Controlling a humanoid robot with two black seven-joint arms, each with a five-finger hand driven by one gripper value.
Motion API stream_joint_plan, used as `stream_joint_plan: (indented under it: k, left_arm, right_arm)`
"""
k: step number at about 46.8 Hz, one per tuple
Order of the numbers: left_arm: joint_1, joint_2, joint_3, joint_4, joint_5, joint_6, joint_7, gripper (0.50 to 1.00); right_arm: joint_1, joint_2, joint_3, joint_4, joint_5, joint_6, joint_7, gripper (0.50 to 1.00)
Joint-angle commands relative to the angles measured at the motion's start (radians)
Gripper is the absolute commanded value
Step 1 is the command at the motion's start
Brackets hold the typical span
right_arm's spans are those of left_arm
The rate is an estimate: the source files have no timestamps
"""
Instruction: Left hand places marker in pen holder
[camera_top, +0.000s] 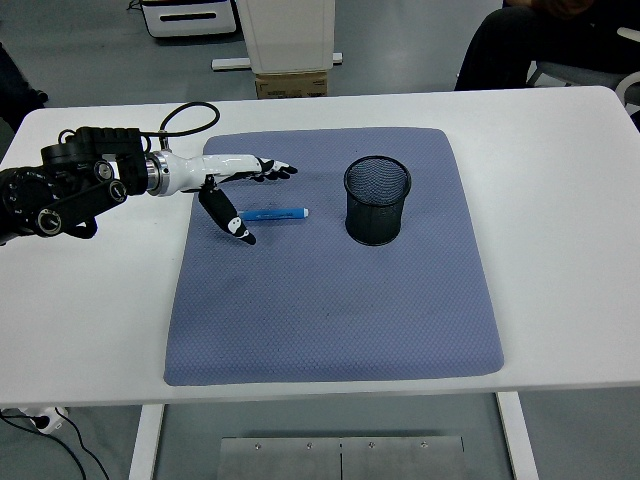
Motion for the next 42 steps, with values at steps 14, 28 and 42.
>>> stream_joint_plan:
  k: [14,28,42]
  left_arm:
    - [0.002,-0.041,0.022,0.038,0.002,0.003,0.000,1.000]
    - [0.000,-0.059,0.043,0.038,0.006,0.040,0.002,1.000]
    - [-0.015,-0.067,0.070,0.038,0.038,0.063,0.005,1.000]
  right_arm:
    - [0.000,0.000,0.000,0.000,0.000,0.000,0.000,1.000]
    - [0.000,0.000,0.000,0.000,0.000,0.000,0.000,1.000]
    - [0.000,0.000,0.000,0.000,0.000,0.000,0.000,1.000]
